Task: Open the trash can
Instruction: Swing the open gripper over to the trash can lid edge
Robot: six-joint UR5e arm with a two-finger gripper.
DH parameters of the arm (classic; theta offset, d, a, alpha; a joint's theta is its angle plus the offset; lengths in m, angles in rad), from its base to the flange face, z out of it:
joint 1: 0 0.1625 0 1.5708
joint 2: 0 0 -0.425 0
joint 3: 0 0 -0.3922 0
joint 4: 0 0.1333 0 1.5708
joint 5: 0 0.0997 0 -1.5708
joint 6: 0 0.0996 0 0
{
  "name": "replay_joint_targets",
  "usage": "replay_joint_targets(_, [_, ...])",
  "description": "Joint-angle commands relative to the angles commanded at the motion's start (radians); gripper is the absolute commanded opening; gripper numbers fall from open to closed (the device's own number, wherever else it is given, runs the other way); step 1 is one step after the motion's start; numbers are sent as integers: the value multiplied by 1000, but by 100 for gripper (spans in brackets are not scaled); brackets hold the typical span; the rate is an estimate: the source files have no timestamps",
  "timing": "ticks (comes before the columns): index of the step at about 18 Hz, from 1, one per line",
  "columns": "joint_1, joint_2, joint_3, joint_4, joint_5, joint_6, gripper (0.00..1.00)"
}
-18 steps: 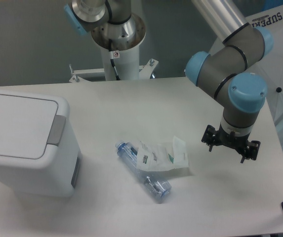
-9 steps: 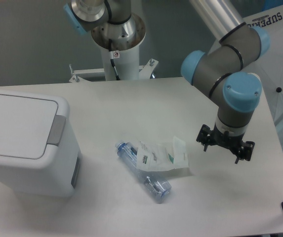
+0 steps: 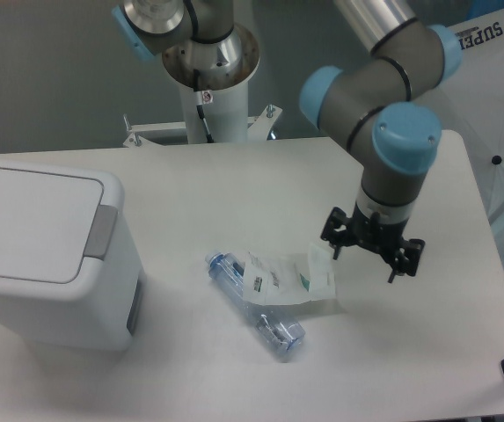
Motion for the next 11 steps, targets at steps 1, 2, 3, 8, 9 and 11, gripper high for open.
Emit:
replay_joint_targets(1, [0,8,-8,0,-31,-42,100])
replay_joint_targets(2, [-5,11,-9,-2,-67,-72,100])
replay_joint_targets(3, [-23,17,-9,-2,-104,-101,100])
replay_joint_targets(8, [-100,83,0,-3,-166,-319,100])
replay_joint_targets(9, [-123,86,6,-3,-170,-344,100])
replay_joint_targets(11, [-162,101,17,-3,-186,-373,100])
